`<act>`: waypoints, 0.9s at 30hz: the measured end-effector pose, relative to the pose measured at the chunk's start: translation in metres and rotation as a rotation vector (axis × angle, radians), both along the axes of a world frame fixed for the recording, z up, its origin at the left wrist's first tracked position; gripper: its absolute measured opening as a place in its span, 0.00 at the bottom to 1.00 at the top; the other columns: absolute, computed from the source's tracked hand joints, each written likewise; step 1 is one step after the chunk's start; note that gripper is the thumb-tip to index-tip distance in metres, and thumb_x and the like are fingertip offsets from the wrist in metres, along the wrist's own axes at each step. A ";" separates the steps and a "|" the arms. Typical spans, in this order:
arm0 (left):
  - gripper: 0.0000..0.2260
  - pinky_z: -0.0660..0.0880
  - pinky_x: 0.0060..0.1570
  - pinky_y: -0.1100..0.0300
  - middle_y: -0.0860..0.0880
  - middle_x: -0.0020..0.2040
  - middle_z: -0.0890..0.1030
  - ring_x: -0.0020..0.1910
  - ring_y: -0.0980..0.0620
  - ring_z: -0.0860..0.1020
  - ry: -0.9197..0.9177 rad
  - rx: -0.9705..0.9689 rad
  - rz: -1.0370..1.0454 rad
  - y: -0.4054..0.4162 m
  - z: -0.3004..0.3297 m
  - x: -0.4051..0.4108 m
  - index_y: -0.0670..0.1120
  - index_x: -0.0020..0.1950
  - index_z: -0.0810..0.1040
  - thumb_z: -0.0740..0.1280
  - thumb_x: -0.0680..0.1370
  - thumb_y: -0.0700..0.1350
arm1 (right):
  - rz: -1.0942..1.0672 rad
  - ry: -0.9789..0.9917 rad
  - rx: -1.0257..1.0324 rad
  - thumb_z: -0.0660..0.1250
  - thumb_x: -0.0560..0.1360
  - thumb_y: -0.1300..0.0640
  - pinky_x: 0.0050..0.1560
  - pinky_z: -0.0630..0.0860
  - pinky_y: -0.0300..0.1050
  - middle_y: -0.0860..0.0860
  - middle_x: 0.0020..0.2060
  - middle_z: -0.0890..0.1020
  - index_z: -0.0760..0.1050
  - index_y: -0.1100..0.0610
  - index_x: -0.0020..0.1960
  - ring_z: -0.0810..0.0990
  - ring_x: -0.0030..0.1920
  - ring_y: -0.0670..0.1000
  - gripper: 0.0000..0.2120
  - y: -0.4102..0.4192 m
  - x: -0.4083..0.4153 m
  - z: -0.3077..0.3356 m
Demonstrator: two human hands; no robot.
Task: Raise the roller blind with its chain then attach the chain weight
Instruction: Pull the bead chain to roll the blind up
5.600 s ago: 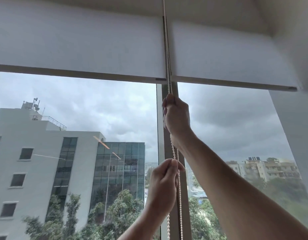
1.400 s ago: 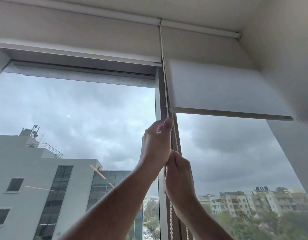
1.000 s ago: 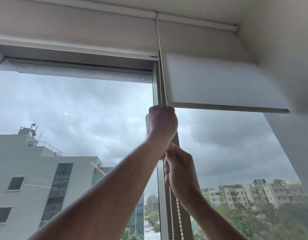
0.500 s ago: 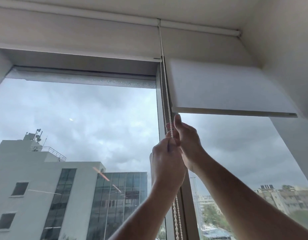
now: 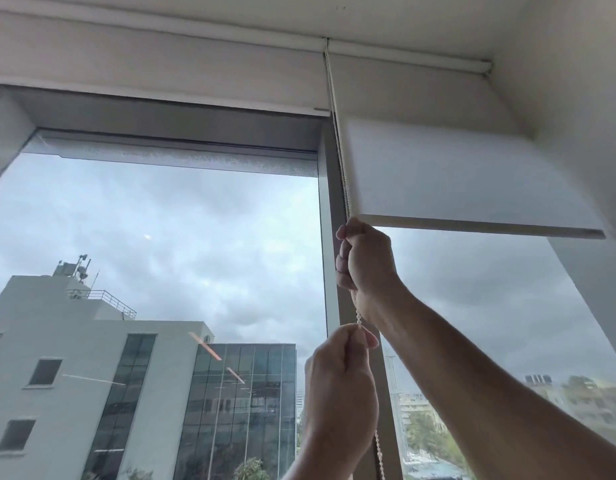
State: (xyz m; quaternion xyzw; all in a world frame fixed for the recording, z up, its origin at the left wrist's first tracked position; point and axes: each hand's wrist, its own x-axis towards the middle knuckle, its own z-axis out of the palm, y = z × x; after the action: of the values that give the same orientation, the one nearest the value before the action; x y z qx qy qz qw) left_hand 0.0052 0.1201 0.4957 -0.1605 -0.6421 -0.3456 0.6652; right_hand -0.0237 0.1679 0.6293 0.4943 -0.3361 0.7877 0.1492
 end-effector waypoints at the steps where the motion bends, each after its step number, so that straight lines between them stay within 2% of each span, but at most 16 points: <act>1: 0.13 0.59 0.24 0.67 0.56 0.21 0.68 0.22 0.58 0.63 -0.042 -0.009 -0.030 -0.003 -0.002 -0.001 0.50 0.36 0.78 0.62 0.80 0.44 | -0.026 0.022 -0.004 0.49 0.73 0.68 0.24 0.53 0.33 0.50 0.25 0.61 0.71 0.53 0.36 0.56 0.20 0.47 0.17 -0.001 -0.003 -0.005; 2: 0.12 0.59 0.25 0.62 0.54 0.21 0.67 0.22 0.58 0.61 -0.091 -0.009 -0.071 -0.007 -0.004 -0.003 0.50 0.36 0.79 0.62 0.79 0.45 | -0.044 0.040 -0.002 0.50 0.73 0.68 0.24 0.54 0.34 0.50 0.24 0.62 0.71 0.51 0.34 0.57 0.20 0.47 0.18 -0.001 -0.006 -0.011; 4: 0.12 0.58 0.27 0.59 0.53 0.21 0.66 0.21 0.55 0.62 -0.187 0.007 -0.180 -0.015 -0.006 -0.004 0.49 0.33 0.80 0.60 0.73 0.48 | -0.058 0.070 -0.004 0.51 0.74 0.67 0.23 0.55 0.34 0.49 0.22 0.62 0.72 0.50 0.31 0.58 0.19 0.47 0.21 -0.003 -0.011 -0.022; 6: 0.15 0.63 0.26 0.59 0.50 0.22 0.71 0.21 0.52 0.66 -0.240 0.047 -0.269 -0.022 -0.004 -0.005 0.46 0.32 0.82 0.58 0.70 0.48 | -0.043 0.093 -0.009 0.51 0.76 0.67 0.23 0.56 0.34 0.48 0.21 0.62 0.72 0.50 0.30 0.57 0.19 0.47 0.22 -0.004 -0.013 -0.032; 8: 0.16 0.69 0.27 0.59 0.48 0.26 0.77 0.24 0.51 0.73 -0.258 0.125 -0.316 -0.027 0.003 -0.006 0.47 0.32 0.84 0.57 0.68 0.48 | -0.031 0.093 -0.013 0.52 0.77 0.67 0.23 0.56 0.34 0.48 0.21 0.62 0.71 0.51 0.30 0.56 0.20 0.47 0.22 -0.005 -0.013 -0.040; 10: 0.16 0.73 0.29 0.59 0.49 0.29 0.82 0.29 0.53 0.78 -0.242 0.179 -0.302 -0.032 0.014 -0.006 0.50 0.33 0.84 0.59 0.71 0.50 | -0.054 0.095 -0.010 0.53 0.78 0.68 0.22 0.57 0.34 0.49 0.21 0.62 0.71 0.51 0.29 0.58 0.20 0.47 0.22 -0.006 -0.015 -0.050; 13: 0.20 0.76 0.31 0.59 0.50 0.31 0.83 0.31 0.54 0.81 -0.189 0.230 -0.314 -0.030 0.040 -0.003 0.47 0.38 0.82 0.58 0.82 0.53 | -0.115 0.105 0.020 0.55 0.81 0.63 0.24 0.65 0.36 0.47 0.21 0.66 0.72 0.52 0.30 0.66 0.21 0.47 0.22 -0.011 -0.018 -0.069; 15: 0.19 0.78 0.36 0.53 0.48 0.34 0.83 0.36 0.50 0.82 -0.178 0.220 -0.303 -0.025 0.061 0.001 0.45 0.40 0.81 0.59 0.83 0.54 | -0.109 0.112 0.019 0.55 0.84 0.59 0.22 0.65 0.34 0.44 0.19 0.69 0.73 0.51 0.28 0.68 0.20 0.46 0.25 -0.014 -0.020 -0.080; 17: 0.17 0.77 0.41 0.50 0.44 0.39 0.82 0.40 0.46 0.79 -0.193 0.184 -0.305 -0.015 0.083 0.009 0.45 0.41 0.79 0.60 0.83 0.53 | -0.140 0.142 0.013 0.56 0.85 0.56 0.21 0.61 0.34 0.44 0.18 0.68 0.74 0.47 0.26 0.65 0.18 0.45 0.28 -0.014 -0.020 -0.088; 19: 0.15 0.76 0.37 0.54 0.42 0.41 0.80 0.39 0.45 0.77 -0.235 0.175 -0.395 0.000 0.104 0.017 0.44 0.43 0.76 0.60 0.83 0.51 | -0.127 0.135 0.004 0.57 0.85 0.56 0.21 0.59 0.34 0.48 0.20 0.66 0.73 0.49 0.27 0.61 0.17 0.46 0.27 -0.012 -0.021 -0.092; 22: 0.12 0.73 0.27 0.61 0.45 0.36 0.75 0.29 0.50 0.76 -0.344 0.215 -0.480 0.024 0.125 0.025 0.43 0.46 0.72 0.59 0.84 0.50 | -0.133 0.119 0.002 0.57 0.83 0.62 0.22 0.58 0.35 0.51 0.21 0.62 0.70 0.52 0.30 0.57 0.18 0.48 0.23 -0.005 -0.024 -0.093; 25: 0.12 0.63 0.20 0.66 0.49 0.31 0.69 0.22 0.55 0.67 -0.335 0.207 -0.358 0.028 0.134 0.018 0.44 0.47 0.74 0.57 0.84 0.47 | -0.171 0.169 0.013 0.56 0.84 0.59 0.24 0.57 0.37 0.51 0.21 0.62 0.68 0.52 0.28 0.57 0.18 0.48 0.25 0.000 -0.020 -0.093; 27: 0.15 0.64 0.24 0.62 0.50 0.27 0.69 0.23 0.52 0.66 -0.264 0.188 -0.252 0.029 0.136 0.016 0.46 0.38 0.76 0.56 0.83 0.42 | -0.222 0.200 0.044 0.56 0.85 0.57 0.25 0.54 0.39 0.54 0.22 0.61 0.66 0.52 0.28 0.57 0.20 0.48 0.26 0.000 -0.018 -0.092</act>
State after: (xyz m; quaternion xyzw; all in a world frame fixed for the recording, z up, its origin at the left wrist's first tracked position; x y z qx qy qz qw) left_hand 0.0209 0.1492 0.6321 -0.1301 -0.6634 -0.5025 0.5389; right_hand -0.0421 0.1675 0.5374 0.5332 -0.3894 0.7058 0.2570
